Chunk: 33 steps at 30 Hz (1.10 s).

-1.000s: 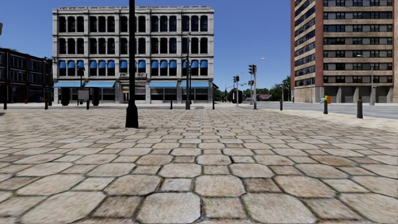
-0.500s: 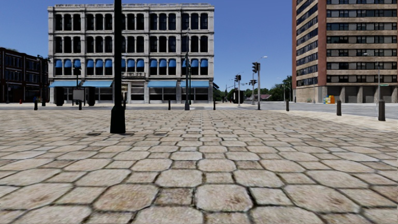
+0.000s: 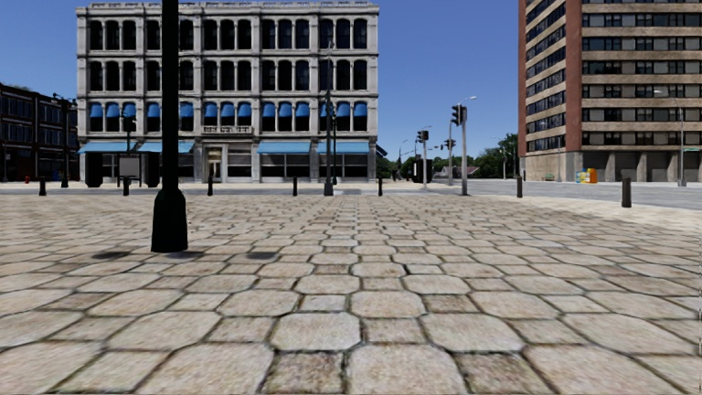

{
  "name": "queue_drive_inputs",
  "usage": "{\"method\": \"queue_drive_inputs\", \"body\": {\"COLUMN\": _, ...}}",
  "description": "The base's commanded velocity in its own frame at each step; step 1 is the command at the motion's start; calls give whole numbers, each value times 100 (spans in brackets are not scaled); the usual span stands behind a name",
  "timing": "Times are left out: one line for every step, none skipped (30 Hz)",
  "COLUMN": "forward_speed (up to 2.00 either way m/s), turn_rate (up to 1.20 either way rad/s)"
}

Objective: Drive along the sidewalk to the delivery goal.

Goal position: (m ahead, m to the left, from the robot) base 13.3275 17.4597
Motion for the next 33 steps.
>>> {"method": "queue_drive_inputs", "body": {"forward_speed": 200, "turn_rate": 0}}
{"method": "queue_drive_inputs", "body": {"forward_speed": 200, "turn_rate": 0}}
{"method": "queue_drive_inputs", "body": {"forward_speed": 200, "turn_rate": 0}}
{"method": "queue_drive_inputs", "body": {"forward_speed": 200, "turn_rate": 0}}
{"method": "queue_drive_inputs", "body": {"forward_speed": 200, "turn_rate": 0}}
{"method": "queue_drive_inputs", "body": {"forward_speed": 200, "turn_rate": 0}}
{"method": "queue_drive_inputs", "body": {"forward_speed": 200, "turn_rate": 0}}
{"method": "queue_drive_inputs", "body": {"forward_speed": 200, "turn_rate": 0}}
{"method": "queue_drive_inputs", "body": {"forward_speed": 200, "turn_rate": 0}}
{"method": "queue_drive_inputs", "body": {"forward_speed": 200, "turn_rate": 0}}
{"method": "queue_drive_inputs", "body": {"forward_speed": 200, "turn_rate": 0}}
{"method": "queue_drive_inputs", "body": {"forward_speed": 200, "turn_rate": 0}}
{"method": "queue_drive_inputs", "body": {"forward_speed": 200, "turn_rate": 0}}
{"method": "queue_drive_inputs", "body": {"forward_speed": 200, "turn_rate": 0}}
{"method": "queue_drive_inputs", "body": {"forward_speed": 200, "turn_rate": 0}}
{"method": "queue_drive_inputs", "body": {"forward_speed": 200, "turn_rate": 0}}
{"method": "queue_drive_inputs", "body": {"forward_speed": 200, "turn_rate": 0}}
{"method": "queue_drive_inputs", "body": {"forward_speed": 200, "turn_rate": 0}}
{"method": "queue_drive_inputs", "body": {"forward_speed": 200, "turn_rate": 0}}
{"method": "queue_drive_inputs", "body": {"forward_speed": 200, "turn_rate": 0}}
{"method": "queue_drive_inputs", "body": {"forward_speed": 200, "turn_rate": 0}}
{"method": "queue_drive_inputs", "body": {"forward_speed": 200, "turn_rate": 0}}
{"method": "queue_drive_inputs", "body": {"forward_speed": 200, "turn_rate": 0}}
{"method": "queue_drive_inputs", "body": {"forward_speed": 200, "turn_rate": 0}}
{"method": "queue_drive_inputs", "body": {"forward_speed": 200, "turn_rate": 0}}
{"method": "queue_drive_inputs", "body": {"forward_speed": 200, "turn_rate": 0}}
{"method": "queue_drive_inputs", "body": {"forward_speed": 200, "turn_rate": 0}}
{"method": "queue_drive_inputs", "body": {"forward_speed": 200, "turn_rate": 0}}
{"method": "queue_drive_inputs", "body": {"forward_speed": 200, "turn_rate": 0}}
{"method": "queue_drive_inputs", "body": {"forward_speed": 200, "turn_rate": 0}}
{"method": "queue_drive_inputs", "body": {"forward_speed": 200, "turn_rate": 0}}
{"method": "queue_drive_inputs", "body": {"forward_speed": 200, "turn_rate": 0}}
{"method": "queue_drive_inputs", "body": {"forward_speed": 200, "turn_rate": 0}}
